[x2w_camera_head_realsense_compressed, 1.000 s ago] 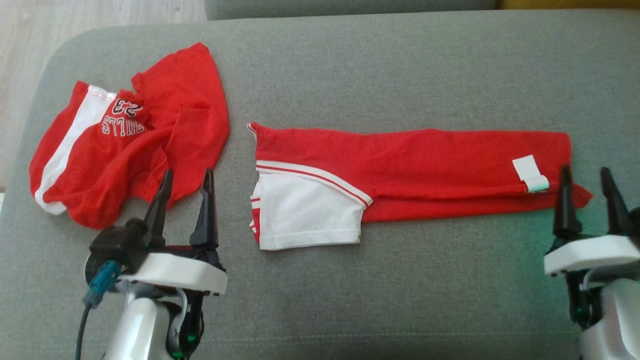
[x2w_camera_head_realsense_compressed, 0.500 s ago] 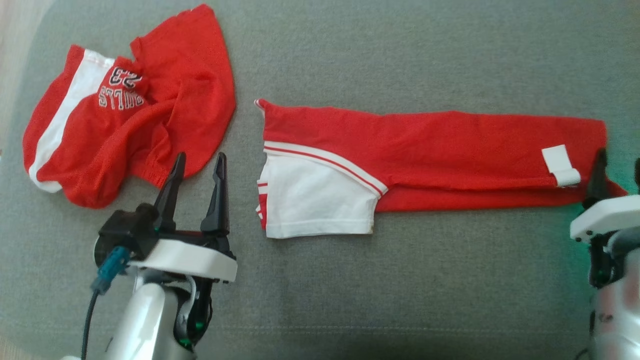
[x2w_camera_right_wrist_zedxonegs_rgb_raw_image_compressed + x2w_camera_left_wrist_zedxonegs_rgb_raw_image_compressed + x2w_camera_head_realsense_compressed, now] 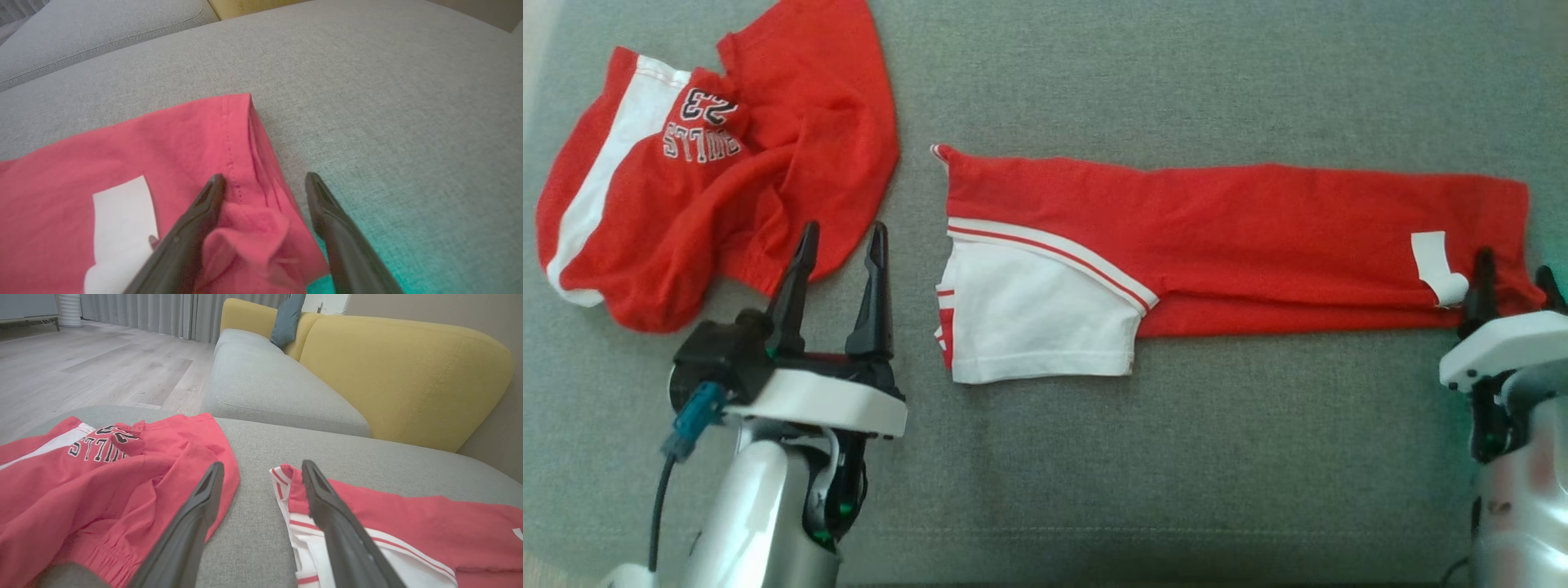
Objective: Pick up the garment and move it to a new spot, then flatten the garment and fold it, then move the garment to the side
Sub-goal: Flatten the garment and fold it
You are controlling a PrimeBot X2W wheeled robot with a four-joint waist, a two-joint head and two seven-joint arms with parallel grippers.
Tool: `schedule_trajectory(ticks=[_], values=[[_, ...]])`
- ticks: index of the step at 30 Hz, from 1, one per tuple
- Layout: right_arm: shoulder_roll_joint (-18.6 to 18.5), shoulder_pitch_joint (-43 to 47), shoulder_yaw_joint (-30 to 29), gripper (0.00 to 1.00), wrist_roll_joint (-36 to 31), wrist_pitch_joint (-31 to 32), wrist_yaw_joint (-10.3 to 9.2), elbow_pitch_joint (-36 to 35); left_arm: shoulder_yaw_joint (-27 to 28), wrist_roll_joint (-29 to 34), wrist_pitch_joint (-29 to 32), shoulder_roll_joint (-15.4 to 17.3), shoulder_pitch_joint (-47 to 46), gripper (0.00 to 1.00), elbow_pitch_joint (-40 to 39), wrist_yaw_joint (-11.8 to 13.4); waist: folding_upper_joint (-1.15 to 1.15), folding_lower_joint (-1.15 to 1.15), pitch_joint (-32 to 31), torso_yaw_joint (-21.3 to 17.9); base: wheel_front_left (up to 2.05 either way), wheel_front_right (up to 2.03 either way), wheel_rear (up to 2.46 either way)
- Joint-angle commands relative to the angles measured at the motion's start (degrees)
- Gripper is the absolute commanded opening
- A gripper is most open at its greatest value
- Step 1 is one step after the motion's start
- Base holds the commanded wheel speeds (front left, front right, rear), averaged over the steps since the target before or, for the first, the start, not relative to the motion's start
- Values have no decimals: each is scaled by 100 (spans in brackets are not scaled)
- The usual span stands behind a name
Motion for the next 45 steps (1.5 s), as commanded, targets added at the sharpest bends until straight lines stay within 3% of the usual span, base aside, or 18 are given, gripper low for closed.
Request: schedule_trajectory(ticks=[1, 2, 3, 4, 5, 13, 21, 25, 33, 45], values=[[40, -100, 138, 100, 23, 46, 22, -81, 227, 8, -69, 20, -237, 100, -179, 14, 0, 0, 13, -19, 0, 0, 0], [50, -98, 164, 100, 43, 58, 22, -66, 234, 13, -69, 20, -252, 100, -177, 8, 0, 0, 18, -32, 0, 0, 0], [58, -95, 187, 74, 71, 72, 22, -48, 242, 18, -69, 20, -266, 100, -173, 1, 0, 0, 17, -44, 0, 0, 0], [64, -92, 208, 16, 104, 85, 22, -31, 250, 25, -69, 20, -276, 100, -166, -6, 0, 0, 14, -55, 0, 0, 0], [69, -88, 224, 0, 132, 91, 22, -17, 260, 32, -69, 20, -287, 100, -159, -11, 0, 0, 6, -65, 0, 0, 0], [-150, -47, -254, 0, 21, -1, 22, -82, 292, 32, -69, 19, -228, 100, -121, -21, 0, 0, -238, -83, 0, 0, 0], [-236, -197, -1509, 0, -1135, -146, 22, -433, 251, -53, -69, 19, -112, 100, -131, 40, 0, 0, -520, -36, 0, 0, 0], [-74, -320, -1577, 0, -1436, -141, 22, -520, 221, -126, -69, 19, -32, 100, -126, 83, 0, 0, -682, -11, 0, 0, 0], [121, -470, -667, 0, -845, 103, 22, -778, 192, -208, -69, 19, 168, 100, -100, 157, 0, 0, -1054, 7, 0, 0, 0], [128, -12, 2047, 0, 1866, 528, 22, -1532, 180, -251, -69, 19, 326, 100, -121, 208, 0, 0, -1306, 67, 0, 0, 0]])
